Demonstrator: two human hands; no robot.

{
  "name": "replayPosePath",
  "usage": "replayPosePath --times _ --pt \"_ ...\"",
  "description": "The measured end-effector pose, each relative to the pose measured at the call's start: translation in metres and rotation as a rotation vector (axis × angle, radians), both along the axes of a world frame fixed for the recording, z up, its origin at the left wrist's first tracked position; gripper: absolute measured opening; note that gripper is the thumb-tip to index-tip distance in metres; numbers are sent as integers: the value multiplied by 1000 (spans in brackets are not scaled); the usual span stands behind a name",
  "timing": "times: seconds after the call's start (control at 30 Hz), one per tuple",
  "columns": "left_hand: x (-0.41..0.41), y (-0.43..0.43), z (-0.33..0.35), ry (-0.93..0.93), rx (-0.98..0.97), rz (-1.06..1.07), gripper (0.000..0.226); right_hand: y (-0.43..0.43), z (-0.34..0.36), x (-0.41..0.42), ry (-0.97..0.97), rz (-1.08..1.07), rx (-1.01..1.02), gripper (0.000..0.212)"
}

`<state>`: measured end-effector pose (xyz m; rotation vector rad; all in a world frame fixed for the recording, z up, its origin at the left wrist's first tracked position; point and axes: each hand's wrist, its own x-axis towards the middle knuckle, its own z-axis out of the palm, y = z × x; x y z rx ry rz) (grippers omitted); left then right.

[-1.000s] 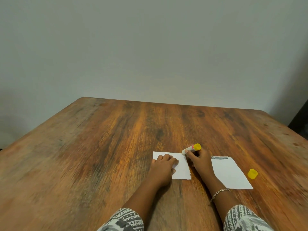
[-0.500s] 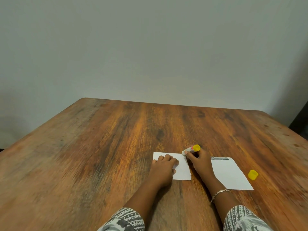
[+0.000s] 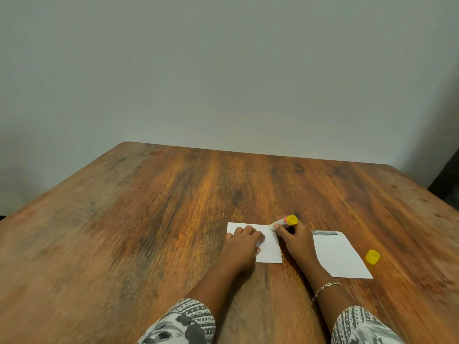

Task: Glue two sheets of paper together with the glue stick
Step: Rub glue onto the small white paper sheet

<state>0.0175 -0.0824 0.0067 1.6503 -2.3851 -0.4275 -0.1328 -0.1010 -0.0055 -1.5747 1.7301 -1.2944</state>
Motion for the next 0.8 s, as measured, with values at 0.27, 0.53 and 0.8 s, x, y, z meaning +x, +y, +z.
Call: replayPosePath --times 0.27,0.53,0.8 --pt "0 -1 2 -4 -3 -2 38 12 4 0 5 8 -1 14" --pt "-1 1 2 5 -3 17 38 23 1 -1 21 11 19 18" --pt "-1 -1 0 4 -12 15 37 33 1 -1 32 5 30 18"
